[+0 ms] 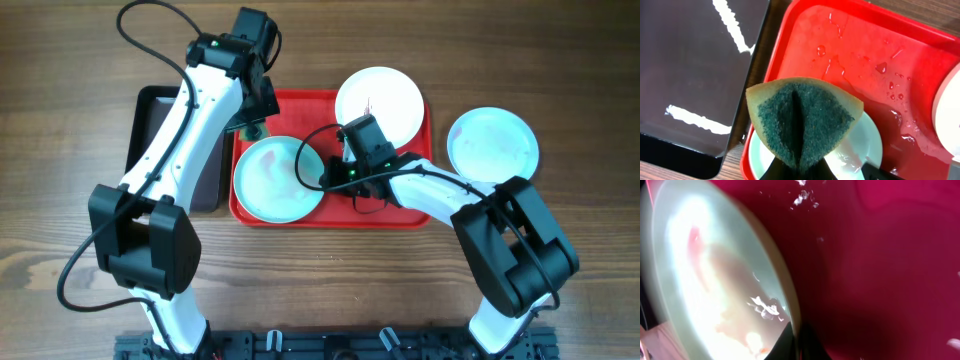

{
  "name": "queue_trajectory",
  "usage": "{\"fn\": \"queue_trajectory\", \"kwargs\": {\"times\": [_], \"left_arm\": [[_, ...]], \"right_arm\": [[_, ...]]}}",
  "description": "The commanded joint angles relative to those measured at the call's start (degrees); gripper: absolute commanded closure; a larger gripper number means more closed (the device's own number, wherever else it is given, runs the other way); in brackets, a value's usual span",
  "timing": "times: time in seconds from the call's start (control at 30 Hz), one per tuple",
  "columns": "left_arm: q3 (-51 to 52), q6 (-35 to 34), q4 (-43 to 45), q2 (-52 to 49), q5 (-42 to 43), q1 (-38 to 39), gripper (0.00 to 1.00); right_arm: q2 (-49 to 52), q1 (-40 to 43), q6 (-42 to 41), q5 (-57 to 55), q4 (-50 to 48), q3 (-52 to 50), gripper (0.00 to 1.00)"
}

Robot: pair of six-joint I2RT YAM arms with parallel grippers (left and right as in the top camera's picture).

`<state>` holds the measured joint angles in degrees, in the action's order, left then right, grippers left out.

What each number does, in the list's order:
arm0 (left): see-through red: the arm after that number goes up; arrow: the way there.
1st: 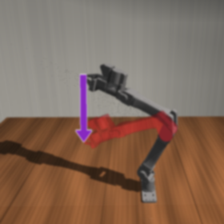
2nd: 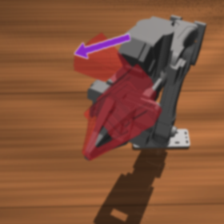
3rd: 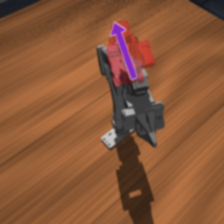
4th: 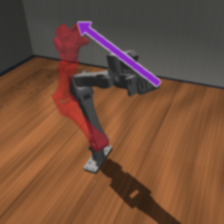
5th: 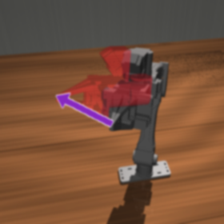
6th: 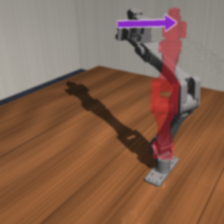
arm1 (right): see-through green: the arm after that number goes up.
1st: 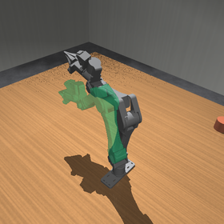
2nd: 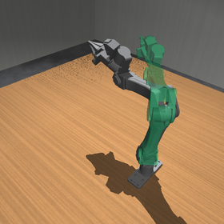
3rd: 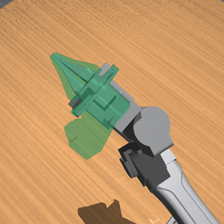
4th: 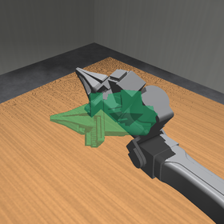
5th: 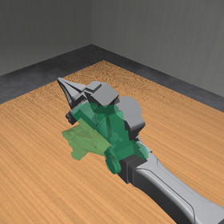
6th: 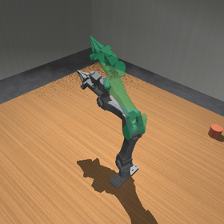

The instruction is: Clean dirty plates on tray and stack at the side

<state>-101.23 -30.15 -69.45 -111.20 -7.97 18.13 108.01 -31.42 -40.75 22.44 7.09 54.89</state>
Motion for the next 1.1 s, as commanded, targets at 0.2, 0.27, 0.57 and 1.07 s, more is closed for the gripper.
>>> {"fn": "queue_trajectory", "kwargs": {"times": [0.2, 0.27, 0.57, 1.07], "left_arm": [[-1.09, 1.44, 0.50, 1.46, 4.09, 0.02, 0.96], [-1.09, 1.44, 0.50, 1.46, 4.09, 0.02, 0.96], [-1.09, 1.42, 0.50, 1.46, 4.11, 0.02, 0.96], [-1.09, 1.22, 0.50, 1.42, 4.76, 0.39, 0.96]], "right_arm": [[-9.55, 1.05, 4.79, -3.17, 9.18, -0.37, 0.96], [-13.99, 1.07, 6.56, -8.15, 12.72, -0.37, 0.96], [-30.71, 1.01, 10.82, -31.98, 23.93, -0.37, 0.96], [-35.39, 0.07, 19.15, -53.44, 27.06, -0.35, 0.96]]}}
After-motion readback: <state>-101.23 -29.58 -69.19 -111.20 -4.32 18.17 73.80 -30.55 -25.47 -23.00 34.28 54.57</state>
